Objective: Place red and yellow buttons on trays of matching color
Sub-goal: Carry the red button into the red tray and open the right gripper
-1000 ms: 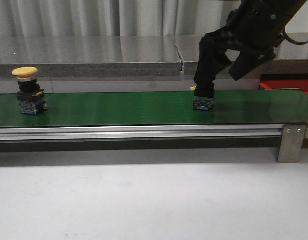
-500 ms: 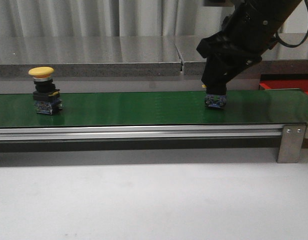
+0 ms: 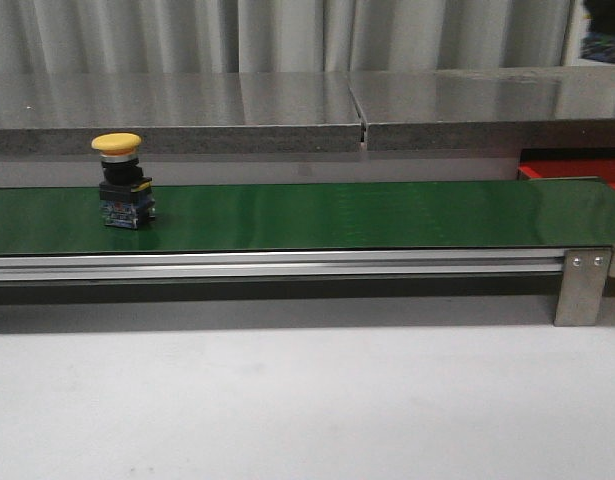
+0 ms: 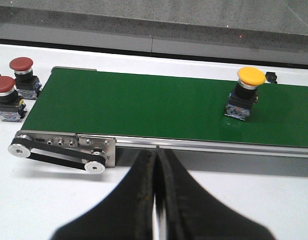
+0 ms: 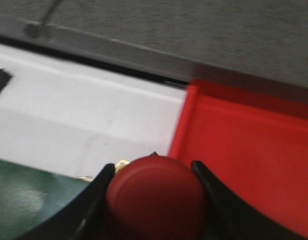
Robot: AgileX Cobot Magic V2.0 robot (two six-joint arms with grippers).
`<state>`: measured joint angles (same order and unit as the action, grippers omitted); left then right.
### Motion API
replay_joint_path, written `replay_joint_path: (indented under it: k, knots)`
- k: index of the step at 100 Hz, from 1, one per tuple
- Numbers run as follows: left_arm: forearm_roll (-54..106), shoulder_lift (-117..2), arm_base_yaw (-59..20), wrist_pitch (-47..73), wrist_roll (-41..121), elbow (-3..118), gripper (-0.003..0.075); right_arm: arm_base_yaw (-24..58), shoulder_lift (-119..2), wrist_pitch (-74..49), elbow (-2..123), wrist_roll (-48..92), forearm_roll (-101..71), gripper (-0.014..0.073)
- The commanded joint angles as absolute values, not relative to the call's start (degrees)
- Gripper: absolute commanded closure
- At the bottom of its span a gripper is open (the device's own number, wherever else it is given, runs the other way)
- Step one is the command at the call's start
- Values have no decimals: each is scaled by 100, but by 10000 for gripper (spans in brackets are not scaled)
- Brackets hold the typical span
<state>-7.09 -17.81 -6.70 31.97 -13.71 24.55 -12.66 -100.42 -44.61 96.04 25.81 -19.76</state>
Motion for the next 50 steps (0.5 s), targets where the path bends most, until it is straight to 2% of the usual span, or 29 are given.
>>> replay_joint_path:
  k: [1,22,50]
  knots:
    - [-691,-1831,-712,2788,-1359,2597,739,-1809,-9771,-4118,9831,2493,-2010,421]
    - [-691,-1831,-712,2788,-1359,2597,739,-2582,-10266,-4065,9831,2489,-2016,421]
    - [-691,-1831,-712,2788,-1359,2597,739,-2654,-10988,-3351,9831,2489,-2146,421]
